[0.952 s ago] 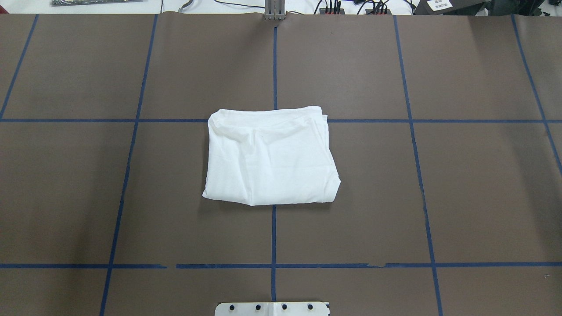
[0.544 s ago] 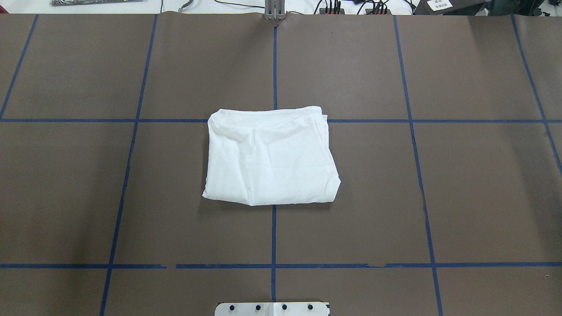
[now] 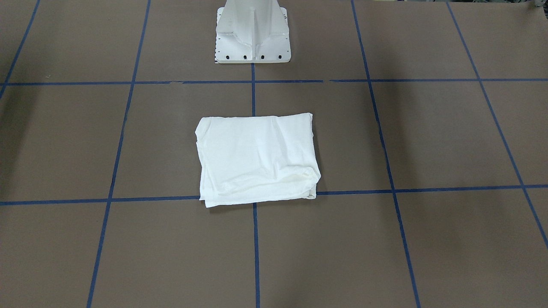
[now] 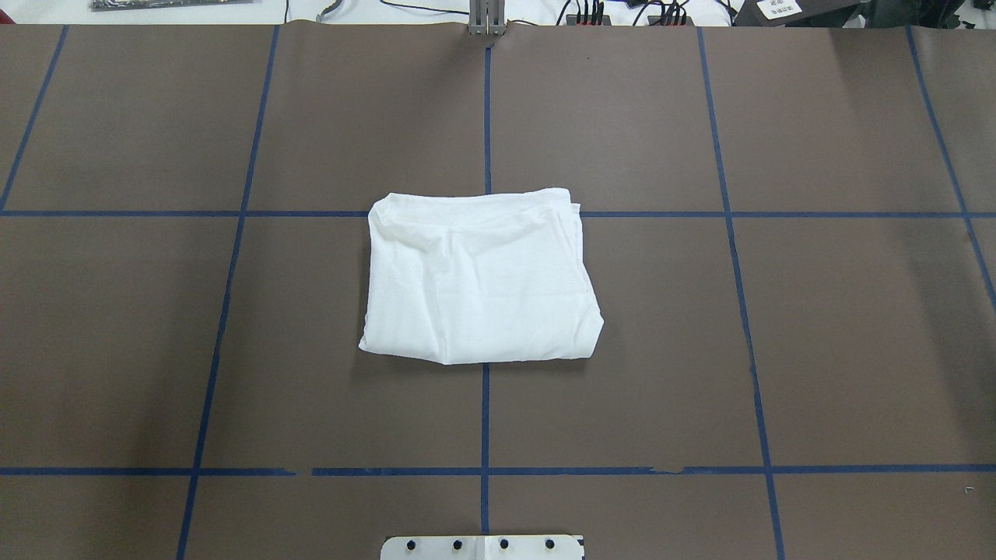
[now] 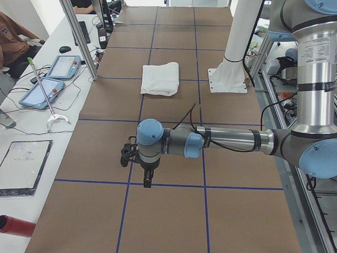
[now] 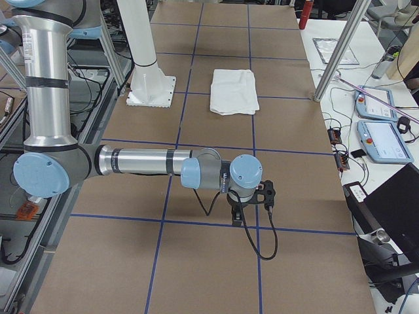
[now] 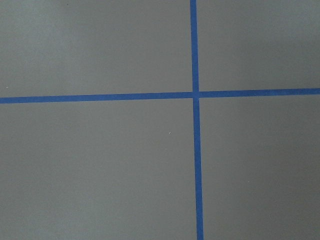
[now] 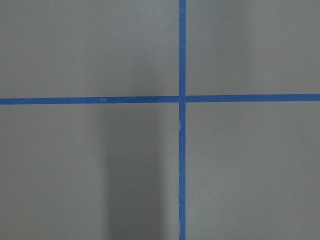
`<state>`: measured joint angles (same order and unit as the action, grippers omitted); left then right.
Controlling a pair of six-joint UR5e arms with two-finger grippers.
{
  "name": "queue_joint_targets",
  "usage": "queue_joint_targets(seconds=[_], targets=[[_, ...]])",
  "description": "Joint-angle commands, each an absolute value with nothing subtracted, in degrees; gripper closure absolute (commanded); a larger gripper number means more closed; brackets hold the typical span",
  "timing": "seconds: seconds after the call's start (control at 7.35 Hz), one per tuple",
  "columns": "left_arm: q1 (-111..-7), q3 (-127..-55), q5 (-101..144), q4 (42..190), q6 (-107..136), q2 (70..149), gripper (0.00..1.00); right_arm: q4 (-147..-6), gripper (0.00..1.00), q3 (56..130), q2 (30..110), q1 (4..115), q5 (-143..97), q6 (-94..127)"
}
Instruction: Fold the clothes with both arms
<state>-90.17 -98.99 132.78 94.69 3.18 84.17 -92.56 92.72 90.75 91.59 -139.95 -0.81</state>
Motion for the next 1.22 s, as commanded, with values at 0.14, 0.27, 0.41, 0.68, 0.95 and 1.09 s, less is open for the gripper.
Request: queue_joint_targets(seconds=[0.14, 0.27, 0.41, 0.68, 0.95, 1.09], targets=[[-90.0, -99.8, 132.6, 94.2, 3.2, 84.5, 0.00, -92.5, 0.00, 92.9, 90.6, 91.6, -139.7, -0.8], [-90.1, -100.0, 132.6, 94.1, 3.2, 84.3, 0.00, -92.5, 0.00, 92.8, 90.6, 91.6, -139.7, -0.9], [-90.2, -100.1, 132.8, 94.1, 3.2, 84.2, 0.00, -92.5, 0.00, 92.9, 90.7, 91.6, -139.7, -1.0], [-90.1, -99.8, 132.6, 94.2, 3.3, 84.2, 0.00, -92.5, 0.00, 93.0, 90.6, 91.6, -139.7, -0.9], [-90.1, -99.5, 132.5, 94.2, 3.3, 84.2, 0.00, -92.5, 0.00, 92.9, 90.6, 91.6, -139.7, -0.9], [-90.0, -99.4, 132.5, 94.2, 3.2, 84.3, 0.00, -92.5, 0.00, 92.9, 90.6, 91.6, -139.7, -0.9]])
